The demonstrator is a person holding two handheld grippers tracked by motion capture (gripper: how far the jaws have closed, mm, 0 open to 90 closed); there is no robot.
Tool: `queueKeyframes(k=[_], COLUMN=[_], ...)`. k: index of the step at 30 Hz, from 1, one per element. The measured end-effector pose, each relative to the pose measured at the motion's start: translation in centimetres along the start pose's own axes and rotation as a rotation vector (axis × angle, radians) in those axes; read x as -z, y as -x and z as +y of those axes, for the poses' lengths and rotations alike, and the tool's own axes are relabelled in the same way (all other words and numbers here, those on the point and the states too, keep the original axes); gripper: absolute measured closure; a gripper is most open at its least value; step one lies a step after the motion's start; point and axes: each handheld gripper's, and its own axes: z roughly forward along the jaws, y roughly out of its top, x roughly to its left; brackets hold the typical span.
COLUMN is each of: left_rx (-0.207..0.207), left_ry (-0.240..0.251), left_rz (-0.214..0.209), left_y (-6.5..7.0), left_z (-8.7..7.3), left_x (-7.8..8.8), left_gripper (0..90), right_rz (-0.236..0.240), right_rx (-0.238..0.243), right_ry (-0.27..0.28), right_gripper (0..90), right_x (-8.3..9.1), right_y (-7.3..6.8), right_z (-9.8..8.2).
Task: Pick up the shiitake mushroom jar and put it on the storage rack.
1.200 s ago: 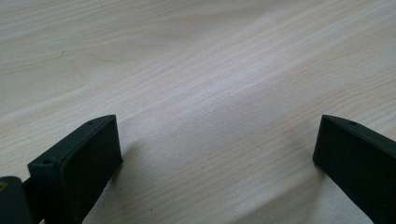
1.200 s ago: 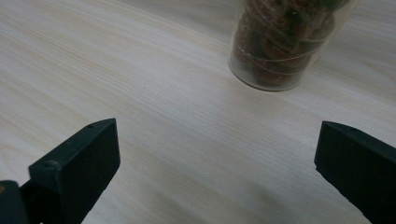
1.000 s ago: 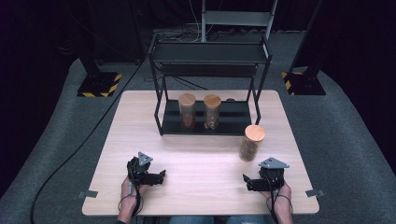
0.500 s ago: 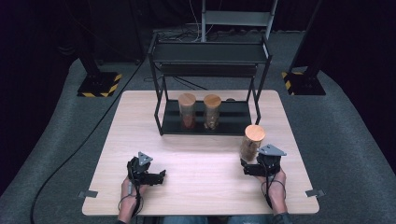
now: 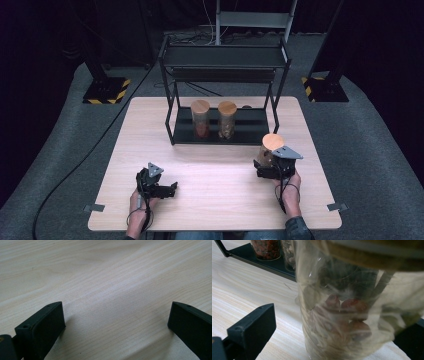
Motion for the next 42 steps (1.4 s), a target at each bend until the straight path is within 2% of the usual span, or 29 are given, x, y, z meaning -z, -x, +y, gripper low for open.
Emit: queueKeyframes(k=[6, 8, 15, 19, 24, 26, 32, 42], left_rx=[0.001, 0.0, 0.001, 0.001, 0.0, 0.0, 0.001, 0.001], left_ry=[0.002, 0.001, 0.002, 0.002, 0.002, 0.002, 0.002, 0.002], left_rz=[0.001, 0.001, 0.002, 0.002, 0.002, 0.002, 0.002, 0.001], left_y=[0.04, 0.02, 0.04, 0.04, 0.05, 0.05, 0.04, 0.03], left_z=[-0.01, -0.01, -0.01, -0.01, -0.01, -0.01, -0.01, -0.01], left_x=[-0.01, 0.0, 0.0, 0.0, 0.0, 0.01, 0.0, 0.0], left_gripper=[0.3, 0.3, 0.3, 0.3, 0.3, 0.3, 0.3, 0.3], right_rz=[-0.011, -0.024, -0.046, -0.042, -0.018, -0.032, -0.018, -0.042], right_rx=[-0.001, 0.012, 0.001, 0.011, -0.007, -0.005, -0.023, -0.03], right_ry=[0.022, 0.023, 0.034, 0.028, 0.037, 0.042, 0.049, 0.052], right_gripper=[0.0, 0.0, 0.0, 9.3, 19.2, 22.7, 23.9, 24.2], right_x=[-0.41, -0.53, -0.84, -0.87, -0.94, -0.89, -0.81, -0.67], right_y=[0.03, 0.06, 0.36, 0.34, 0.73, 0.72, 0.9, 0.69], right_z=[0.09, 0.07, -0.06, -0.18, -0.15, -0.13, -0.27, -0.32])
